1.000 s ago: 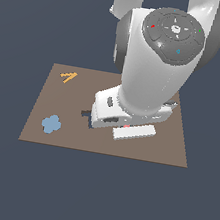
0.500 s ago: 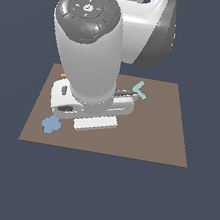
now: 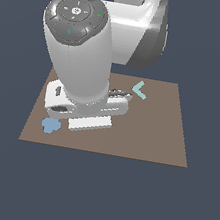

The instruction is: Insert a designated object into the corresponding slot on a board.

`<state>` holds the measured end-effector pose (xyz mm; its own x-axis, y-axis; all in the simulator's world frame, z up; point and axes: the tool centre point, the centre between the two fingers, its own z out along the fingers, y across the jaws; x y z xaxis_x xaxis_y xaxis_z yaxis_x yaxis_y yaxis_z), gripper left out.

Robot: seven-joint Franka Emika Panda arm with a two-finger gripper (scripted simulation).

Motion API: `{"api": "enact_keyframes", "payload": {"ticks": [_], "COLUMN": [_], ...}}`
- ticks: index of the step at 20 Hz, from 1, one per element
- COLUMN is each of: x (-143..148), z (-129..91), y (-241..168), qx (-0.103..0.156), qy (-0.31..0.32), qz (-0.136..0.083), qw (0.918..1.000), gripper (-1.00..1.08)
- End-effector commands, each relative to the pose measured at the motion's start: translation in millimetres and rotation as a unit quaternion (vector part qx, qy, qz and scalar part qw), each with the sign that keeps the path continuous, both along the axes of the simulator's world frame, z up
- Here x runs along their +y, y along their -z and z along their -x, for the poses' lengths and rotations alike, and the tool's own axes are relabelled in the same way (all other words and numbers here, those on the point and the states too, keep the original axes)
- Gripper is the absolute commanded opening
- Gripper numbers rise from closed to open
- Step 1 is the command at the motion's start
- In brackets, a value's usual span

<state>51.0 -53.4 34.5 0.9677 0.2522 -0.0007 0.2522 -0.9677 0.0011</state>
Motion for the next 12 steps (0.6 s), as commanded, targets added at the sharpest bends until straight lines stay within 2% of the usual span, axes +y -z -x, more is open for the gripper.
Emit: {"api": "enact_keyframes", "payload": {"ticks": [1,2,3,12], "x": [-0.5,-0.6,-0.6,-0.6], "z": [-0.4,-0.5,-0.5,-0.5], "y": [4.4,4.8,4.8,4.8], "qx": [0.000,0.000,0.000,0.000], "qy": [0.000,0.000,0.000,0.000], "qz": [0.000,0.000,0.000,0.000], "qw": [1.0000,1.0000,1.0000,1.0000], "gripper": [-1.00,-1.00,1.00,1.00]}}
